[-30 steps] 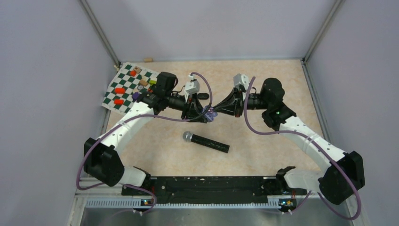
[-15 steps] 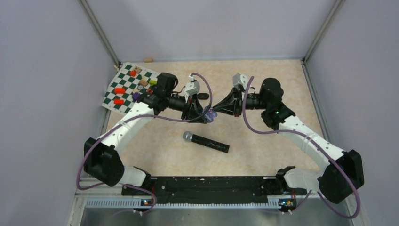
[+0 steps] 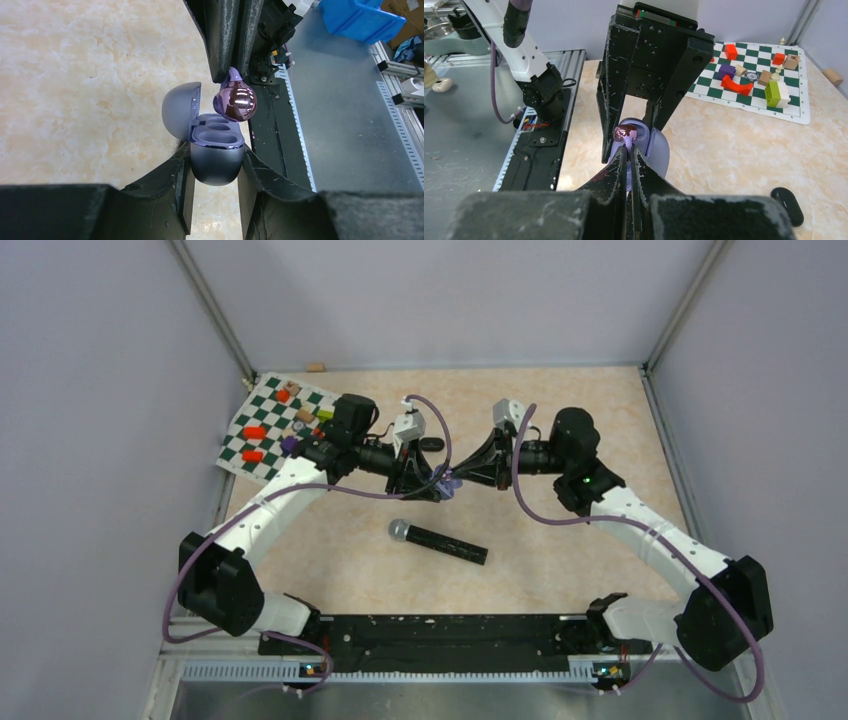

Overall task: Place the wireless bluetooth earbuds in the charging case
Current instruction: Place the earbud in the charging case.

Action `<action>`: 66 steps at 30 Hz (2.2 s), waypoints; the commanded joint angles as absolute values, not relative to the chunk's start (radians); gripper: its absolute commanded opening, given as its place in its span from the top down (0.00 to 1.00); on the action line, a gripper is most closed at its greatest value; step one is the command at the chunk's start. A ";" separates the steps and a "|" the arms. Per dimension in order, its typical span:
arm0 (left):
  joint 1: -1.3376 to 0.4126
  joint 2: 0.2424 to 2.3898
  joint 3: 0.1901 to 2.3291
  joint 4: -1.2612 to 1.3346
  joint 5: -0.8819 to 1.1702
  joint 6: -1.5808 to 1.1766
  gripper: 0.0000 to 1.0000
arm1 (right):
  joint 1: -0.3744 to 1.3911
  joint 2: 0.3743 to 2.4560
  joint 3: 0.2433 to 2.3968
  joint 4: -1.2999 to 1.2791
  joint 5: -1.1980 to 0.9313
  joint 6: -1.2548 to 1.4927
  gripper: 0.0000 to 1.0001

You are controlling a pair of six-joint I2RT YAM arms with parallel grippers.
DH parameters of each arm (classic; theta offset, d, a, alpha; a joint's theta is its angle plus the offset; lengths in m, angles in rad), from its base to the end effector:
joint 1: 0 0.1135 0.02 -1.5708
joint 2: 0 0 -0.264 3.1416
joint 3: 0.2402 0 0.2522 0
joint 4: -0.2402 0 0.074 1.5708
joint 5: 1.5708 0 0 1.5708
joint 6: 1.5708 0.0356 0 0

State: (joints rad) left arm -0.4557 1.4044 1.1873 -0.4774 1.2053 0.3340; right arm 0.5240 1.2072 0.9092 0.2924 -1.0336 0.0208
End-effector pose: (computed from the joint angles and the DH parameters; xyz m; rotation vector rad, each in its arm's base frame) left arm 0.2503 -0.1597 0.3242 1.3392 1.5686 -1.4041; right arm 0.2186 0.1616 0.3452 -1.1892 1.2363 1.2170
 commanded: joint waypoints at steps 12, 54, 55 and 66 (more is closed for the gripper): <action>-0.463 1.369 1.186 -0.442 1.208 0.325 1.00 | 0.542 1.226 0.896 0.385 -1.031 0.049 0.99; -0.469 1.363 1.187 -0.443 1.192 0.325 1.00 | 0.545 1.260 0.896 0.394 -1.008 0.078 0.99; -0.469 1.364 1.188 -0.443 1.193 0.324 1.00 | 0.547 1.261 0.896 0.393 -1.008 0.074 0.99; -0.469 1.360 1.188 -0.442 1.189 0.323 1.00 | 0.554 1.267 0.908 0.352 -0.968 0.041 0.99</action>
